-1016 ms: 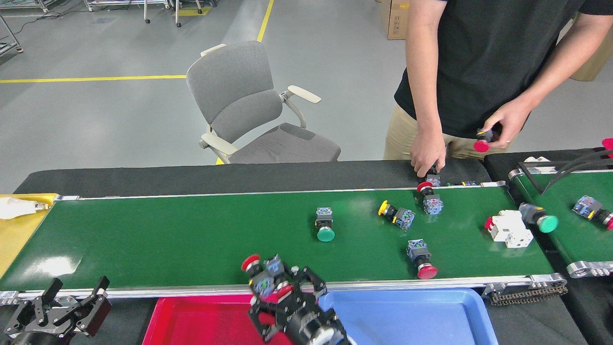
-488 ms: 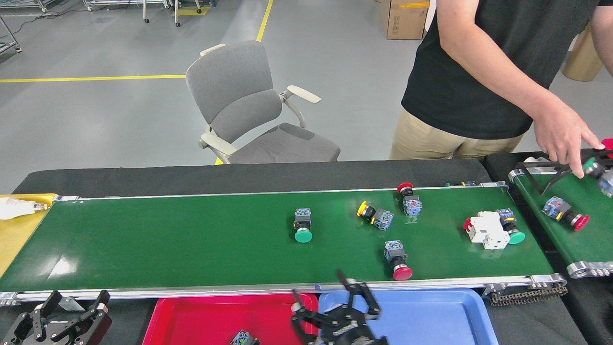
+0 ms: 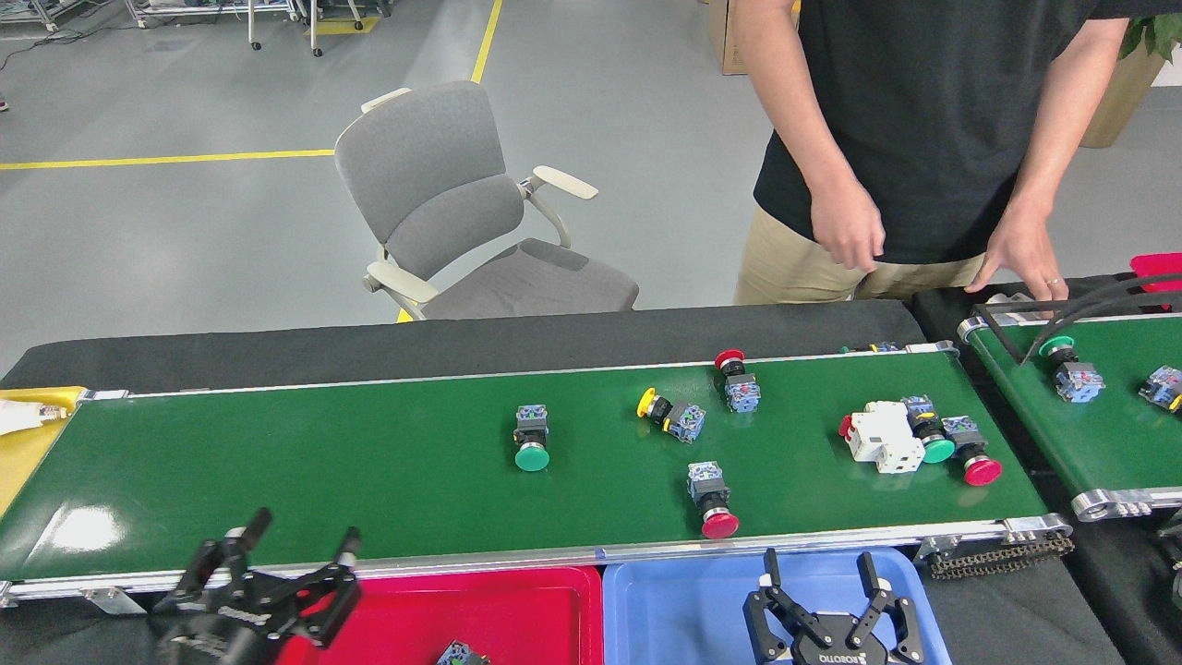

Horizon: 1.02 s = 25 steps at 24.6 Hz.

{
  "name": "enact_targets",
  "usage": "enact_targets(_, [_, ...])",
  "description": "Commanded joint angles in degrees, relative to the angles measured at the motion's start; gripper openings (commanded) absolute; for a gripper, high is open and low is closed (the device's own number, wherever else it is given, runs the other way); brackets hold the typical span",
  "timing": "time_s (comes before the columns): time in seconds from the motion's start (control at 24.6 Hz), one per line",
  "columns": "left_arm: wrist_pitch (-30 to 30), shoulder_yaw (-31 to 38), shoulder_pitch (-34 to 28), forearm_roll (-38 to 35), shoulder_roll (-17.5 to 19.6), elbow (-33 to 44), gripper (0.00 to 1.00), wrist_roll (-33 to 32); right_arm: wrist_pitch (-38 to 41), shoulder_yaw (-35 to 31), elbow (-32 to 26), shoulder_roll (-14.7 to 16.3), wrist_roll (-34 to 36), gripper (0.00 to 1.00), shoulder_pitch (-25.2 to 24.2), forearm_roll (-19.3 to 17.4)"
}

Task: Pick switch part from conveyor to tray

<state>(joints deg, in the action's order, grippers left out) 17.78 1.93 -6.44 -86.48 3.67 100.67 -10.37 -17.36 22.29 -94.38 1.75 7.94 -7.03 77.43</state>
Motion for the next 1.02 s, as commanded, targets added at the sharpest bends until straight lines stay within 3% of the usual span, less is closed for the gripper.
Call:
enact_targets(0.0, [-0.20, -1.14, 2.31, -3.08, -2.53, -0.83, 1.00, -1.59, 0.57, 2.50, 0.34, -0.87, -5.39, 1.00, 2.99, 0.35])
enact_targets(0.16, [-0.29, -2.98, 8.02, -7.13, -7.45, -7.24, 1.00, -1.76, 0.48, 4.25, 5.08, -5.00, -12.42, 1.00, 7.64, 3.69])
enact_targets(0.41, [-2.22, -2.72, 16.11, -8.18, -8.60, -17.88, 1.00, -1.76, 0.48, 4.26, 15.46, -10.63, -14.09, 0.98, 14.24, 4.57])
enact_targets(0.49, [-2.31, -2.55, 17.78, -8.18, -8.51, -20.69, 1.00, -1.76, 0.57, 4.70, 16.60, -10.71, -14.18, 0.81, 15.03, 4.22])
enact_targets(0.61, [-2.49, -2.11, 19.54, -8.09, -8.42, -24.12, 1.00, -1.76, 0.66, 7.16, 16.78, -10.63, -14.71, 0.36, 15.55, 4.57])
enact_targets(0.65, [-3.01, -2.11, 20.24, -8.09, -8.33, -25.26, 1.00, -1.67, 0.66, 7.60, 16.78, -10.54, -14.71, 0.28, 15.73, 4.48])
enact_targets(0.77, [-6.09, -2.11, 22.44, -7.92, -8.16, -29.13, 1.00, -1.67, 1.18, 8.56, 16.51, -10.54, -14.71, 0.12, 15.91, 4.48])
enact_targets(0.97, [-9.17, 0.09, 25.17, -7.92, -8.07, -32.65, 0.97, -1.41, 1.27, 14.80, 13.00, -8.78, -14.27, 0.06, 14.50, 4.57])
